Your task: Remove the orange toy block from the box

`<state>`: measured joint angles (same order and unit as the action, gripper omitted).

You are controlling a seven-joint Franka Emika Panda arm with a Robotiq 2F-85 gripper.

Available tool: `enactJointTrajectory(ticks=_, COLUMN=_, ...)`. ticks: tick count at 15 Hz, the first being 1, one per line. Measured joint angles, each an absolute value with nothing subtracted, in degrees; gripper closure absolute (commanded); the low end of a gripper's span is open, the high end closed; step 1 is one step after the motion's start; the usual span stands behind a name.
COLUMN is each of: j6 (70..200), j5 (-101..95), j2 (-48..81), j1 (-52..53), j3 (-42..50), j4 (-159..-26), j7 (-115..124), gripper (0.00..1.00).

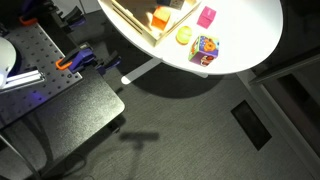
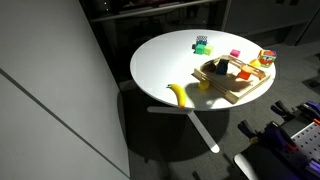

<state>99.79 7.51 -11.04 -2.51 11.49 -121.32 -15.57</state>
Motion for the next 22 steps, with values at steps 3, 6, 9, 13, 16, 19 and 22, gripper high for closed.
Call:
enactJointTrajectory(ticks=3, j6=99.90, j5=6.14, j2=-8.03, j1=-2.50, j3=9.54, j4=-121.41, j7=-15.34, gripper=0.00)
enactJointTrajectory(ticks=6, j6=102.07, j5=4.54, j2=-5.63, j1=-2.50, j3=7.89, j4=-122.02, j7=-14.69, gripper=0.00)
enactJointTrajectory(ticks=9, j6=106.77, j5=4.09, j2=-4.05, j1=-2.50, j3=6.89, j4=-123.57, j7=-14.08, gripper=0.00)
enactJointTrajectory(ticks=13, j6=114.59, j5=4.10, j2=-3.20, j1=-2.50, j3=6.47, j4=-126.00, j7=-12.73, gripper=0.00)
enactJointTrajectory(ticks=16, j6=119.40, j5=4.10, j2=-3.12, j1=-2.50, j3=6.46, j4=-127.48, j7=-11.98, gripper=0.00)
enactJointTrajectory(ticks=19, j6=120.82, j5=4.10, j2=-3.13, j1=-2.52, j3=6.45, j4=-127.86, j7=-10.89, gripper=0.00)
enactJointTrajectory(ticks=22, j6=120.94, j5=4.10, j2=-3.14, j1=-2.53, j3=6.45, j4=-127.86, j7=-10.58, gripper=0.00)
